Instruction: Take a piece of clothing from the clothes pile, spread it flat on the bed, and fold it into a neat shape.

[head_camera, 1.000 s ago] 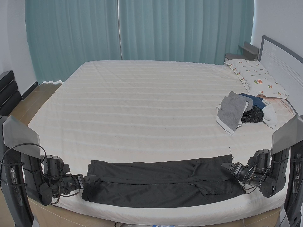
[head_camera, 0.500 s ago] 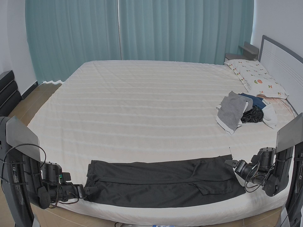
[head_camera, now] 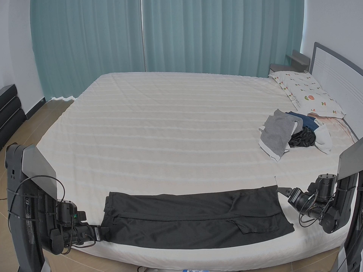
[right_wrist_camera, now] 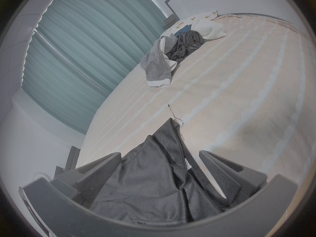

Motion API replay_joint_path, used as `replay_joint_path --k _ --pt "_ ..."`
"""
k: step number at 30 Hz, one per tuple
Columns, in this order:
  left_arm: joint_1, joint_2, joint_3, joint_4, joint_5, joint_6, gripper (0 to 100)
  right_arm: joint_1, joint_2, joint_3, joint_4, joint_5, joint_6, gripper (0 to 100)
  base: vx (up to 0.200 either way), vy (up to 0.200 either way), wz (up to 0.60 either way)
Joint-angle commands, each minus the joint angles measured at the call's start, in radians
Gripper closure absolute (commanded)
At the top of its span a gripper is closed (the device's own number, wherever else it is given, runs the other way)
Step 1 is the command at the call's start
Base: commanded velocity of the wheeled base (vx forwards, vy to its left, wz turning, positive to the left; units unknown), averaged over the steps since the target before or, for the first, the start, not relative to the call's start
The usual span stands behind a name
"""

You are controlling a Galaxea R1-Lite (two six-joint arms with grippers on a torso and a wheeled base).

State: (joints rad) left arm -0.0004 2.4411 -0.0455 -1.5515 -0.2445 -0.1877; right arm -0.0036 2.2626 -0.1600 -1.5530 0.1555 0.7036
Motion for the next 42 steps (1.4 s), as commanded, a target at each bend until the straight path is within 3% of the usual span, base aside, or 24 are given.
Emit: replay_joint_path --k 1,12,13,28,35,42 --pt "0.002 0.035 0.021 -0.010 0.005 0.014 100 -0.003 -0.005 0.004 -0.012 -0.001 -0.001 0 0.000 0.000 0.00" --pt "0.007 0.010 0.036 -0.010 0.007 0.022 100 -0.003 -0.003 0.004 -0.012 -0.001 -0.003 0 0.000 0.000 0.00" --pt "0.008 0.009 0.036 -0.010 0.007 0.022 0 -0.003 -0.001 0.004 -0.012 -0.001 -0.003 0 0.000 0.000 0.00" --pt "0.010 -0.139 0.036 -0.010 -0.038 -0.047 0 -0.004 -0.001 -0.001 -0.012 -0.001 -0.001 0 0.000 0.000 0.00" --pt "0.007 -0.132 0.023 -0.010 -0.038 -0.056 0 -0.004 -0.001 -0.001 -0.012 -0.001 -0.001 0 -0.171 0.000 0.00" --pt "-0.020 -0.128 -0.099 -0.010 -0.004 -0.257 0 -0.003 0.002 -0.004 -0.012 -0.001 -0.003 0 0.000 0.000 0.00"
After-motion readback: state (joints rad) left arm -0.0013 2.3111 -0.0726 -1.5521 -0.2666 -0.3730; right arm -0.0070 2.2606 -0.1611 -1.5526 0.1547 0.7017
